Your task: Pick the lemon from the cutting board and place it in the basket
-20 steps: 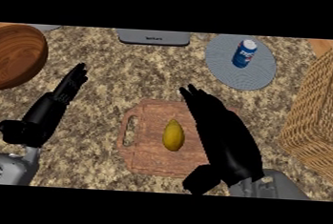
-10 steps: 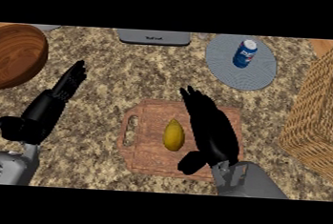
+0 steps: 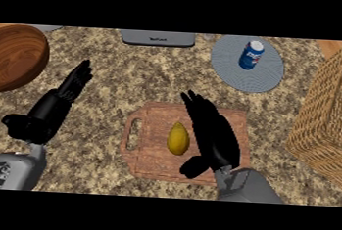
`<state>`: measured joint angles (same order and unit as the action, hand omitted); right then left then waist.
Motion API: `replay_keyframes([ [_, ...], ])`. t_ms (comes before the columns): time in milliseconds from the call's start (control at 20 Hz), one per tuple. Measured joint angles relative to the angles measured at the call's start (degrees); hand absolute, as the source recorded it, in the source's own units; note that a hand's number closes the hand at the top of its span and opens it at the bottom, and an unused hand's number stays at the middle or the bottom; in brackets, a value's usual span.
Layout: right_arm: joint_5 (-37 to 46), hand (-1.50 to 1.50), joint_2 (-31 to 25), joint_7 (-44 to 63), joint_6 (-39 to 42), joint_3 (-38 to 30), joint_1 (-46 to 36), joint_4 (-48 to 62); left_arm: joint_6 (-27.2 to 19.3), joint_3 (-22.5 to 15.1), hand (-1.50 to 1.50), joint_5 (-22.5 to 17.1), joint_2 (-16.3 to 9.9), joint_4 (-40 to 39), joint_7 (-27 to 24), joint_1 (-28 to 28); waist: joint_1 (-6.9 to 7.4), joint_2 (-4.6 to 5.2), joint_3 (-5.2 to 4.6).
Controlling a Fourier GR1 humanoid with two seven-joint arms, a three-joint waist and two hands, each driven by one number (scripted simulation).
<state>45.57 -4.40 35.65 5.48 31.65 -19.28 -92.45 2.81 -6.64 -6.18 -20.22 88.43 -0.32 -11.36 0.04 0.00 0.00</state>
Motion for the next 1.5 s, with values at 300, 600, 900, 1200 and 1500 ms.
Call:
replay_keyframes([
  [300, 2.31, -1.5, 2.89, -0.35, 1.47, 0.0, 1.23, -0.3, 2.44, 2.6, 0.0, 1.67, 1.19, 0.1, -0.43, 1.17, 0.04, -0.02, 0.0],
  [600, 4.46, -1.5, 3.98, 1.94, 1.85, 1.21, 0.11, 2.06, 3.63, 3.72, 0.0, 3.5, 2.64, 1.56, -0.28, 2.33, 0.1, -0.02, 0.0],
  [900, 4.99, -1.5, 4.29, 1.78, 1.31, 1.49, -0.91, 6.04, 4.11, 4.35, 0.0, 5.26, 4.74, 1.85, 0.6, 1.83, 0.14, -0.02, -0.01],
  [1200, 3.88, -1.5, 4.37, 2.17, -4.47, 4.24, -3.48, 13.53, 5.3, 5.29, 0.0, 6.14, 6.19, 1.57, 1.48, 0.98, 0.27, 0.02, 0.0],
  [1500, 4.63, -1.5, 4.38, 0.11, -3.75, 1.61, -3.29, 17.15, 6.7, 6.79, 0.0, 6.47, 6.55, 3.52, 2.27, 2.03, 0.19, 0.01, 0.0],
])
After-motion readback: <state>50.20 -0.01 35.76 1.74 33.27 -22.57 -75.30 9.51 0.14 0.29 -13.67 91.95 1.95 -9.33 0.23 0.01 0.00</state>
